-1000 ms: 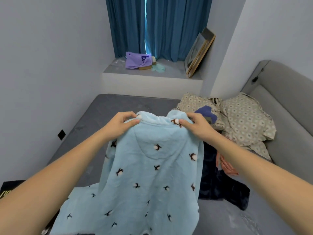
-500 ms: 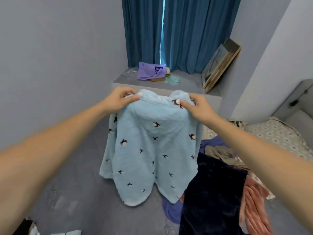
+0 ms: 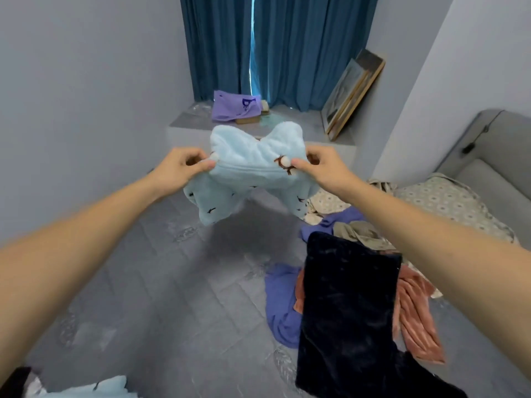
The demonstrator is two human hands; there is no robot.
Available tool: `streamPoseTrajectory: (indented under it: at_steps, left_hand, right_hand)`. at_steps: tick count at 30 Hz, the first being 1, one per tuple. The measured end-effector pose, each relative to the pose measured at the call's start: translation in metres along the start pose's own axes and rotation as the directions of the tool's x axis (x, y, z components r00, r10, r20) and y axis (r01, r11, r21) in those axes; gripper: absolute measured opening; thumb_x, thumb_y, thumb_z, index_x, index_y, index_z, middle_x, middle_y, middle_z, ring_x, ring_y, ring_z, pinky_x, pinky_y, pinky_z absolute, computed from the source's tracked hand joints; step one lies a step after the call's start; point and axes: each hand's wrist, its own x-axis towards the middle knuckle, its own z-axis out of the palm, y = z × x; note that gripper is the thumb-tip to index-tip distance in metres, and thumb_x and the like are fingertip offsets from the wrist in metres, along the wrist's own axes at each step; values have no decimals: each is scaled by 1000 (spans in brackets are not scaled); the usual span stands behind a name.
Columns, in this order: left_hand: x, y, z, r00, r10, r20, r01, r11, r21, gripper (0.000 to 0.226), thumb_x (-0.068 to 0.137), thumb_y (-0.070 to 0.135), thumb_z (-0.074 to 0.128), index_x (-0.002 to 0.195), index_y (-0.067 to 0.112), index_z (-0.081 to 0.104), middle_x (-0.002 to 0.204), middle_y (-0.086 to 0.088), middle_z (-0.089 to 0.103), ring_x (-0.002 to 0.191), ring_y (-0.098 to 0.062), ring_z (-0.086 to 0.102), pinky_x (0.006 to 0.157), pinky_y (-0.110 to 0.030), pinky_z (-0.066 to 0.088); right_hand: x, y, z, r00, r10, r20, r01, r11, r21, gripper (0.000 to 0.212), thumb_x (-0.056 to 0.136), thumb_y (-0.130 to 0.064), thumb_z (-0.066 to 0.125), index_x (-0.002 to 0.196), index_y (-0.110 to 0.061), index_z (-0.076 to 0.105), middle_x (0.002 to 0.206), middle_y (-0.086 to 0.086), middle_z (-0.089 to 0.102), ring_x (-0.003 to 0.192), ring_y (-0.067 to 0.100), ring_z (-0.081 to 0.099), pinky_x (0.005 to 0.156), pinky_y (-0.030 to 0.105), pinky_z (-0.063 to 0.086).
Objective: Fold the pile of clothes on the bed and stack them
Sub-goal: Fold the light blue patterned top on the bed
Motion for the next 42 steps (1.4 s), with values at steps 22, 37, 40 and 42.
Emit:
streamPoseTrajectory:
  at_steps: [22, 37, 40, 42]
  left_hand:
    - [-552, -372, 304, 962, -183, 203, 141, 969, 205, 17, 99, 30, 68, 91, 15, 69, 91, 3, 62, 89, -18, 52, 80, -32, 44]
    - [-601, -340, 330, 809, -572, 131, 584, 763, -277, 35, 98, 13, 70, 131, 20, 60, 120, 6, 65, 111, -11, 60, 97, -27, 48]
    - [-591, -325, 332, 787, -593, 169, 600, 676, -428, 23, 100, 17, 70, 122, 19, 69, 105, 15, 75, 100, -1, 65, 87, -14, 50]
    - [-588, -321, 333, 779, -607, 156, 604, 659, -449, 16, 102, 20, 67, 117, 16, 71, 103, 10, 77, 99, -6, 67, 87, -20, 54]
  right_hand:
    - [-544, 306, 394, 873, 405, 272, -358, 911, -207, 23, 95, -20, 76, 102, 0, 68, 99, 12, 66, 93, 30, 59, 85, 49, 49]
    - [-593, 285, 409, 801, 563, 203, -564, 824, -57, 29, 96, -51, 68, 116, -29, 68, 104, -13, 73, 95, 7, 66, 83, 30, 53]
    - [-580, 282, 407, 798, 570, 197, -586, 810, 30, 27, 94, -56, 67, 110, -34, 71, 102, -16, 75, 92, 8, 68, 81, 33, 57]
    - [-573, 282, 407, 797, 568, 206, -591, 803, 74, 20, 96, -55, 67, 108, -39, 71, 106, -23, 75, 94, 0, 68, 81, 24, 56]
